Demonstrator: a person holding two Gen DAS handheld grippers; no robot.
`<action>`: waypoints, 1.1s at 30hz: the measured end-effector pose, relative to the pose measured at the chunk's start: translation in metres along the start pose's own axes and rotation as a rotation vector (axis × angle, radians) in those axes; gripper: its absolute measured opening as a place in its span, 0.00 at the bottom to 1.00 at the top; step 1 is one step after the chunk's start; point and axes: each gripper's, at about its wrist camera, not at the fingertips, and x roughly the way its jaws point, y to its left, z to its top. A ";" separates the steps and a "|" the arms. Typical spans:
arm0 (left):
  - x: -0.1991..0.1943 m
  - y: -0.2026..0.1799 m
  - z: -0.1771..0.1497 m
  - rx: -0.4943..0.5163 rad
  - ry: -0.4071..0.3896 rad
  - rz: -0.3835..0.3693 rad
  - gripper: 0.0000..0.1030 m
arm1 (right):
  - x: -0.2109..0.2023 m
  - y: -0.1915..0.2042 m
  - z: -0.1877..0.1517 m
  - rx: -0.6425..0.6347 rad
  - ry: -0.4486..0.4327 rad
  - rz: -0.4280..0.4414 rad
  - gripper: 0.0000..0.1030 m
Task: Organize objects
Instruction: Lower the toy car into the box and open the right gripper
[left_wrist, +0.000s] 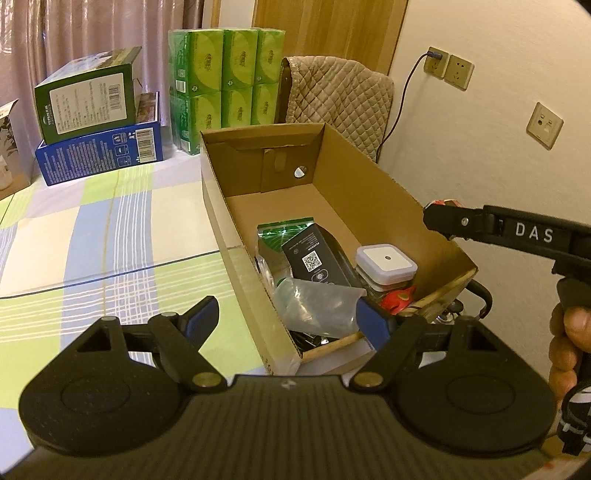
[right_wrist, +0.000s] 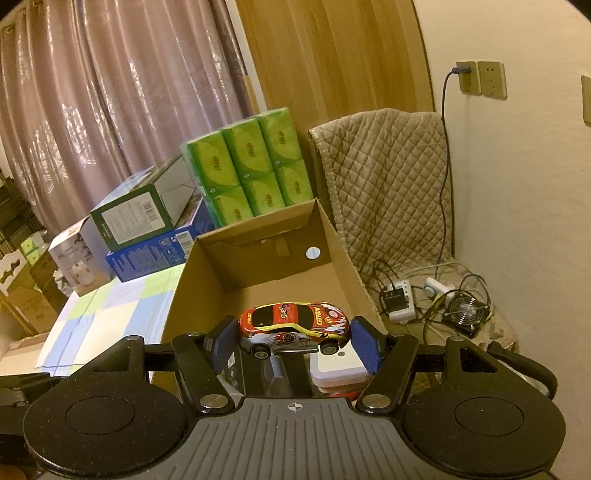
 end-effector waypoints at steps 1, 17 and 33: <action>0.001 0.001 0.000 -0.001 0.001 -0.001 0.76 | 0.000 0.000 0.000 0.000 0.000 0.001 0.62; 0.005 0.005 -0.001 -0.015 0.006 0.004 0.80 | 0.017 -0.001 0.008 0.010 -0.004 0.048 0.80; -0.027 0.002 -0.014 -0.050 -0.034 0.064 0.99 | -0.025 -0.014 -0.003 0.062 0.019 0.017 0.84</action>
